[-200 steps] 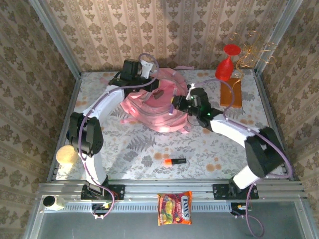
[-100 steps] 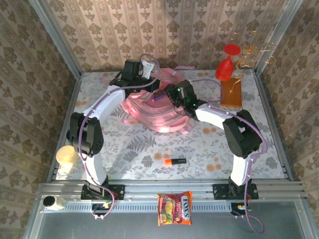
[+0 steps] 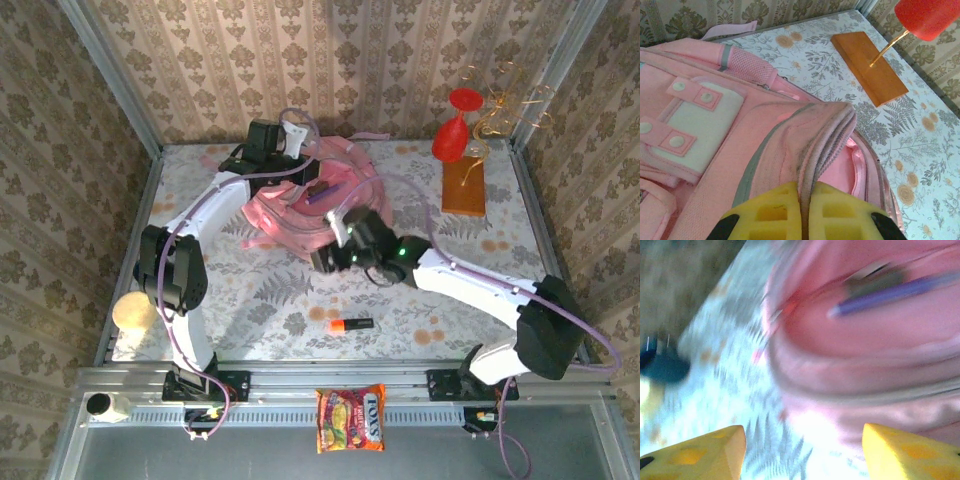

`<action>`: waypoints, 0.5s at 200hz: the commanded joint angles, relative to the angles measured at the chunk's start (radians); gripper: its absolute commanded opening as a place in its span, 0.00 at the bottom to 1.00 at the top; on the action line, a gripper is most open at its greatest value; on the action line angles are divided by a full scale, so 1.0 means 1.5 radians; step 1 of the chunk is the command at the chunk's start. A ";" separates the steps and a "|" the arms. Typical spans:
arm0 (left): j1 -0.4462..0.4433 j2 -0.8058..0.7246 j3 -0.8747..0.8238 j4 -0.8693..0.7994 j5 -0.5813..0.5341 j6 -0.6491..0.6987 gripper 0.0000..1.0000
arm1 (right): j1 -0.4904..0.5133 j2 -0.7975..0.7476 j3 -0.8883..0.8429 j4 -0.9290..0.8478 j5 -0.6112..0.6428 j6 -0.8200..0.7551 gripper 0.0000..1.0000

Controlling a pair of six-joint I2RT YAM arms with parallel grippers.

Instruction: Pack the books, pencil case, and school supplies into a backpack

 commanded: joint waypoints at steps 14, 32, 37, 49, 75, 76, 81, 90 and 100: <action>0.010 -0.030 0.005 0.058 0.000 0.010 0.00 | 0.063 0.019 -0.048 -0.157 0.031 -0.241 0.74; 0.009 -0.030 0.005 0.057 0.000 0.011 0.00 | 0.090 0.030 -0.050 -0.187 0.035 -0.277 0.76; 0.009 -0.030 0.005 0.055 -0.001 0.013 0.00 | 0.097 0.033 -0.051 -0.192 0.035 -0.286 0.76; 0.008 -0.031 0.005 0.055 -0.001 0.015 0.00 | 0.115 0.045 -0.052 -0.202 0.037 -0.307 0.76; 0.007 -0.032 0.002 0.055 -0.005 0.020 0.00 | 0.139 0.098 -0.046 -0.244 0.059 -0.346 0.78; 0.007 -0.031 0.003 0.055 -0.005 0.020 0.00 | 0.139 0.100 -0.045 -0.245 0.060 -0.347 0.78; 0.006 -0.031 0.003 0.056 -0.006 0.020 0.00 | 0.140 0.112 -0.043 -0.249 0.065 -0.351 0.77; 0.007 -0.032 0.002 0.055 -0.005 0.021 0.00 | 0.141 0.133 -0.040 -0.251 0.069 -0.355 0.76; 0.006 -0.033 0.000 0.053 -0.006 0.024 0.00 | 0.141 0.150 -0.037 -0.248 0.070 -0.358 0.76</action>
